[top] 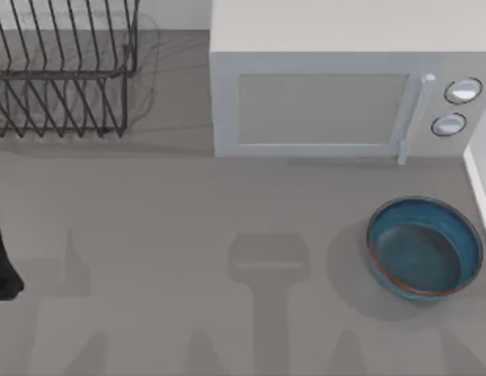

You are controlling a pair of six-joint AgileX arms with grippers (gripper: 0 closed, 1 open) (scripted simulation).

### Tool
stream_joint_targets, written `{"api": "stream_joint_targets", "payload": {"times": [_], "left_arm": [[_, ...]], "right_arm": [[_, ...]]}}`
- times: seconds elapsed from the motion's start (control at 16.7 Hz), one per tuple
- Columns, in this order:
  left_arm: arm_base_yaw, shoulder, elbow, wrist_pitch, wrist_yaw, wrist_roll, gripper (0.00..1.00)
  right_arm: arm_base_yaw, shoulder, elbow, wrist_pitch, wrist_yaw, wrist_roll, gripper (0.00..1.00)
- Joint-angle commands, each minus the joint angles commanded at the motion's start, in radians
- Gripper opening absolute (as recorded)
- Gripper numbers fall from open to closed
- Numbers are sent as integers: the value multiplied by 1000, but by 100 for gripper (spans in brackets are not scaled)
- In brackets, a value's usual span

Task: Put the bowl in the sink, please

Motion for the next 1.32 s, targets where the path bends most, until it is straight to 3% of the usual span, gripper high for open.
{"api": "stream_joint_targets", "payload": {"times": [0.24, 0.48, 1.32], "left_arm": [[0, 0, 0, 0, 0, 0, 100], [0, 0, 0, 0, 0, 0, 100], [0, 0, 0, 0, 0, 0, 100]], "right_arm": [[6, 32, 32, -29, -1, 5, 100], [30, 224, 212, -184, -2, 31, 100], [151, 1488, 1151, -1041, 2, 162, 100]]}}
